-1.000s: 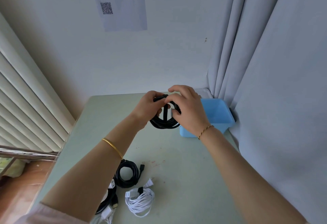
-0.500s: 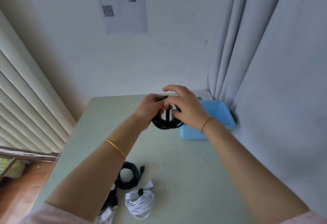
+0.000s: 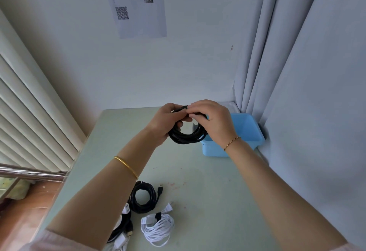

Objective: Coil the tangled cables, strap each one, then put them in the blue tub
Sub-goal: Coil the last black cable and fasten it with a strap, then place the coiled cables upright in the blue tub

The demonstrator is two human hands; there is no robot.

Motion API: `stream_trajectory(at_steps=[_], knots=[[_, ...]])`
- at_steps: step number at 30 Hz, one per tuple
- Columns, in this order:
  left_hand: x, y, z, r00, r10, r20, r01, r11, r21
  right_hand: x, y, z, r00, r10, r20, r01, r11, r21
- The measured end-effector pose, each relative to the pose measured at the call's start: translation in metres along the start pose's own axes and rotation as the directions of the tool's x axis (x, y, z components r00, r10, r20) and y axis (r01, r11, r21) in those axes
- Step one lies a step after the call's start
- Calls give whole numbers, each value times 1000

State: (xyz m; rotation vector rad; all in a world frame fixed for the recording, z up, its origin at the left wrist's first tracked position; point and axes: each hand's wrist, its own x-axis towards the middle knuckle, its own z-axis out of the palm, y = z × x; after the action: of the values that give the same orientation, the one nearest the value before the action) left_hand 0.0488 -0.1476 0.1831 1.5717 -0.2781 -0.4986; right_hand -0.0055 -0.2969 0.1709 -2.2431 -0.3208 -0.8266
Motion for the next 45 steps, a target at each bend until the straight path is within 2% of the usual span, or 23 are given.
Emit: stream_trajectory(at_steps=[4, 7, 9, 12, 16, 21, 23, 26, 31, 35, 38, 40, 42, 43, 45], knots=[[-5, 0, 5, 1000, 8, 11, -8, 1000, -20, 7, -7, -9, 1000, -17, 25, 19, 994, -108], [-6, 1, 7, 999, 39, 25, -40, 999, 32, 15, -13, -16, 997, -58, 45, 67, 972, -224], [-8, 0, 7, 997, 61, 39, -65, 992, 105, 19, -15, -19, 994, 7, 112, 20, 970, -243], [-11, -4, 7, 993, 93, 71, -106, 973, 204, 19, -11, -16, 972, 151, 180, -124, 980, -154], [-14, -9, 8, 985, 142, 102, -163, 956, 243, 17, -9, -13, 949, 278, 149, -292, 953, 79], [-11, -11, 8, 972, 198, 125, -229, 915, 331, 17, -8, -13, 929, 322, 184, -343, 934, 99], [-9, -12, 6, 971, 198, 130, -233, 897, 375, 12, -5, -10, 910, 367, 194, -404, 891, 209], [-9, -13, 5, 971, 202, 125, -236, 874, 424, 7, -2, -6, 858, 461, 227, -513, 748, 421], [-9, -18, 4, 964, 223, 145, -265, 841, 471, 6, 1, 5, 701, 664, 261, -684, 521, 511], [-8, -22, 2, 958, 209, 198, -284, 800, 528, 5, 6, 9, 587, 715, 379, -793, 413, 447], [-9, -28, 11, 931, 173, 322, -335, 756, 562, 0, 17, 15, 499, 754, 427, -866, 413, 281], [-5, -33, 15, 939, 140, 315, -297, 790, 536, -8, 24, 14, 504, 776, 379, -862, 424, 278], [6, -39, 16, 962, 111, 249, -224, 841, 492, -18, 30, 7, 523, 789, 322, -841, 416, 347], [11, -40, 15, 971, 89, 221, -187, 860, 475, -23, 34, 4, 518, 784, 342, -840, 392, 374], [23, -47, 17, 983, 28, 181, -104, 897, 429, -31, 41, -3, 492, 731, 472, -862, 333, 383]])
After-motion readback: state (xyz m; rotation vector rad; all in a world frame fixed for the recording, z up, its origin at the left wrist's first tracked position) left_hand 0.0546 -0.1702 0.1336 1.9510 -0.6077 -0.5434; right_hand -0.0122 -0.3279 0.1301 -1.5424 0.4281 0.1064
